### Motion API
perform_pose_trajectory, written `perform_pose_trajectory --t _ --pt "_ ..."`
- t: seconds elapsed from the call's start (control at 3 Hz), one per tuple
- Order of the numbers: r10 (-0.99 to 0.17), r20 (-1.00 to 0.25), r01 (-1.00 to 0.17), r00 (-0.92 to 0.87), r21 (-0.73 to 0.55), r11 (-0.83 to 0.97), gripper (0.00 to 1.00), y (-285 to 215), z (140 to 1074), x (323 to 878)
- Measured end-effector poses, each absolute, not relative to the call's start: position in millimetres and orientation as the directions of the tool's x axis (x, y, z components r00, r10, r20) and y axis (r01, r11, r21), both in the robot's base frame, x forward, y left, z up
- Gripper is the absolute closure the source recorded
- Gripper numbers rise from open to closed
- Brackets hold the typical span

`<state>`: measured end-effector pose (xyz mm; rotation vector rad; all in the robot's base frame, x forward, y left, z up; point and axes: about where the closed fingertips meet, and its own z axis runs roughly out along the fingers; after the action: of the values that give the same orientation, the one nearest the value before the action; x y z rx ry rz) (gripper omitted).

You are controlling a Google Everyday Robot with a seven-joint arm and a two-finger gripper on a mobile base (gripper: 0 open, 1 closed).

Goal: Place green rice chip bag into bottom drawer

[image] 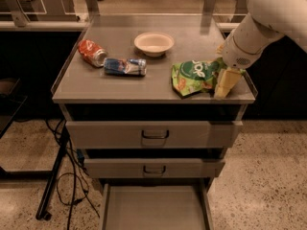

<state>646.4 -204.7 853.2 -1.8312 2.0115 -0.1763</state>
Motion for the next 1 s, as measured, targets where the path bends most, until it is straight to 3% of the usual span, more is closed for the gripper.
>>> perform_pose_trajectory --t 1.0 --pt "-0.975 -0.215 -0.923 -0.051 -0.363 0.128 0.88 -204.6 853.1 646.4"
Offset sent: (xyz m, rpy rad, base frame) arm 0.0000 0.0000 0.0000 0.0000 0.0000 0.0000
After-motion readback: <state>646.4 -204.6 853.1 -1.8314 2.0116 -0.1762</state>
